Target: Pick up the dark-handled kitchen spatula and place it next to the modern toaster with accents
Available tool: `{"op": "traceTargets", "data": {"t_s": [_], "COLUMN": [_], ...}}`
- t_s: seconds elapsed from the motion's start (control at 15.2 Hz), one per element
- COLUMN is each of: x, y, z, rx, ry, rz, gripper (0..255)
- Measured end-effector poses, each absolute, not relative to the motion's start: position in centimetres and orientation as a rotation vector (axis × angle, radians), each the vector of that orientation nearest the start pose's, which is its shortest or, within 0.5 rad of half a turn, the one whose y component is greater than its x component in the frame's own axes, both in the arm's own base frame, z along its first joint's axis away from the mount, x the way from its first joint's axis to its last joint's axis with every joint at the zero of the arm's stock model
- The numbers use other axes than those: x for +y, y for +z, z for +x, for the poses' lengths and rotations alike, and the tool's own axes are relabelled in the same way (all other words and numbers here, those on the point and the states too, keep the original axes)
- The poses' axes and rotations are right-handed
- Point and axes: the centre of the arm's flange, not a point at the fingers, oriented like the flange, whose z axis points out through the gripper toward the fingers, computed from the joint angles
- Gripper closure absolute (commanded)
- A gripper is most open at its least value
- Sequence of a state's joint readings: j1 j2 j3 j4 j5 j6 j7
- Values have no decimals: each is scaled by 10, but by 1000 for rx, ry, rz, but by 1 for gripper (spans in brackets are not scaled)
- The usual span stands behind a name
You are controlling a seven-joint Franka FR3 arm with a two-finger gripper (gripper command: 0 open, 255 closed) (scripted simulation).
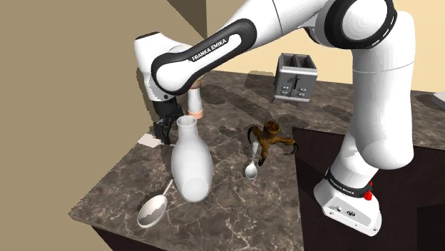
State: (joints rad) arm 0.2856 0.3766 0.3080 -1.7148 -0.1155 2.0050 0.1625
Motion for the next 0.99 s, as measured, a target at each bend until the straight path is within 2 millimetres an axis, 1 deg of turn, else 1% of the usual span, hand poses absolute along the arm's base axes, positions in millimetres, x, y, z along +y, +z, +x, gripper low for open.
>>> {"op": "traceTargets", "data": {"t_s": [0.4, 0.79, 0.86, 0.99], "x": [342, 342, 342, 342], "y": [342, 339, 339, 339], "z": [548, 548, 548, 548], "rx": [-733, -733, -733, -733], "ry": [103, 102, 102, 102], "rz": [-3070, -3070, -3070, -3070], "gripper": [0, 0, 255, 255]}}
